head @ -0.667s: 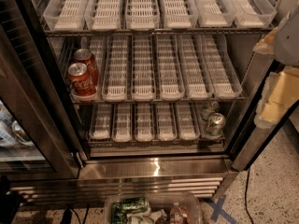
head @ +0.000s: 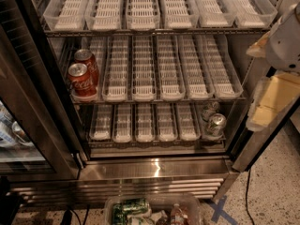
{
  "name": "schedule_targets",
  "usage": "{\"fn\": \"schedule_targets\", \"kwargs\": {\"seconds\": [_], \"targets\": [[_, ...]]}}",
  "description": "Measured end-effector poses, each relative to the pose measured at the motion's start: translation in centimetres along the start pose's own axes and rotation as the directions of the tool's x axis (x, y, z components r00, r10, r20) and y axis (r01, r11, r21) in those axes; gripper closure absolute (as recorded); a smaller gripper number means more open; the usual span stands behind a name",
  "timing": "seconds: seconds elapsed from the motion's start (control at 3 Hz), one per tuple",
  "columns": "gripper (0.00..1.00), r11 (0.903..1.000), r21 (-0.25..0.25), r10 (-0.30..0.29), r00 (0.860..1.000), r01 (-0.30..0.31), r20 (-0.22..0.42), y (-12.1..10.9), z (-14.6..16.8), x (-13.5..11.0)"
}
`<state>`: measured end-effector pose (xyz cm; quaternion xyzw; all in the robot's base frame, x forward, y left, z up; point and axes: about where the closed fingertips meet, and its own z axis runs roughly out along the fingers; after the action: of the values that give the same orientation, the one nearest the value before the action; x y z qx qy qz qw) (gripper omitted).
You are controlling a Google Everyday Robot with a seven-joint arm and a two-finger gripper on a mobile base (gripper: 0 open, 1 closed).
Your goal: Pick coke can from middle shelf of fridge
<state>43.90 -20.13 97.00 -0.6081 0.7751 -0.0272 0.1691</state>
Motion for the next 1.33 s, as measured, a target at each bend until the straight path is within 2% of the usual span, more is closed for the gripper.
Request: {"fn": "schedule_targets", "kwargs": {"seconds": [0.33, 0.67, 1.0, 1.33], "targets": [[0.0, 0.9991, -0.025, -0.034, 0.997, 0.035, 0.064, 1.3, 3.0, -3.5], [0.0, 0.9958, -0.042, -0.074, 0.985, 0.082, 0.158, 2.2, 6.2, -7.7], [0.0, 0.9892, -0.033, -0.13, 0.958, 0.143, 0.256, 2.8, 8.1, -12.3], [0.0, 0.9892, -0.033, -0.13, 0.958, 0.143, 0.256, 2.8, 8.1, -12.3]]}}
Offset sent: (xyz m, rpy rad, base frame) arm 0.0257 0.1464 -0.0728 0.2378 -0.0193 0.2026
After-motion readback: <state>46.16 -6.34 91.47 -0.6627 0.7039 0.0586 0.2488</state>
